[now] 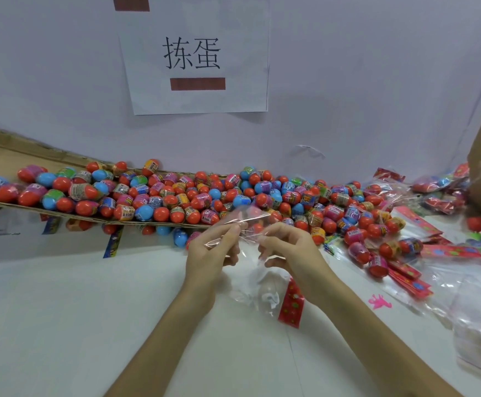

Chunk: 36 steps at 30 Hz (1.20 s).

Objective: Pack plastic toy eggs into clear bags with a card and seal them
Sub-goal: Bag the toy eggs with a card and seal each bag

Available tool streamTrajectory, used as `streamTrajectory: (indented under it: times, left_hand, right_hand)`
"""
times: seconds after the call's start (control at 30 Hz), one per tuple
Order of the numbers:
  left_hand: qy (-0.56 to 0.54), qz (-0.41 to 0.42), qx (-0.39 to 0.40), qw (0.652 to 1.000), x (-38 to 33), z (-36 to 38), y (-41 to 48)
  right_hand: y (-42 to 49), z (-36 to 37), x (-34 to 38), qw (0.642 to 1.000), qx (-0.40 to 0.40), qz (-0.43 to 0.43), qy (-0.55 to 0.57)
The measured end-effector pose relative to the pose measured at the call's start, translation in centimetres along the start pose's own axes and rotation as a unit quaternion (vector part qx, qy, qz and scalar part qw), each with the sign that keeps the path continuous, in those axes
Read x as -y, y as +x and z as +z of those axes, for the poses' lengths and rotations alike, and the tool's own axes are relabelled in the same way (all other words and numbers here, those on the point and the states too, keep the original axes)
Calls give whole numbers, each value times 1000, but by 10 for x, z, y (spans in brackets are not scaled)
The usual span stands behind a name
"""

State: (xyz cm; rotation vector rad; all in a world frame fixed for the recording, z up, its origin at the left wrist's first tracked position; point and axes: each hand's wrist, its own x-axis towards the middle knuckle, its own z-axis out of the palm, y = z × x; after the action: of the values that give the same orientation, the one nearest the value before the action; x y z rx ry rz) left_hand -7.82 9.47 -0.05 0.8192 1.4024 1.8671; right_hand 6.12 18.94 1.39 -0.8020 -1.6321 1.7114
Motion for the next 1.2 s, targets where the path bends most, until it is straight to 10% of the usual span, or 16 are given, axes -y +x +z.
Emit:
streamTrajectory:
  times: [0.33, 0.47, 0.67, 0.8, 1.0, 1.2]
  left_hand:
    - [-53, -14, -17, 998, -1, 1, 1]
    - [-68, -34, -35, 997, -1, -1, 4]
    - [-103, -61, -38, 992, 2, -3, 6]
    - [-137, -70, -31, 988, 1, -3, 5]
    - [-181, -94, -48, 978, 1, -4, 6]
    - [-181, -93, -32, 979, -1, -4, 5]
  right_hand:
    - [6, -9, 1, 995, -66, -51, -56]
    - [14, -42, 2, 917, -253, -131, -279]
    - [18, -69, -14, 849, -227, -69, -473]
    - [20, -70, -19, 855, -236, -103, -449]
    - [9, -43, 11, 973, -119, -152, -129]
    - [0, -16, 13, 975, -24, -183, -124]
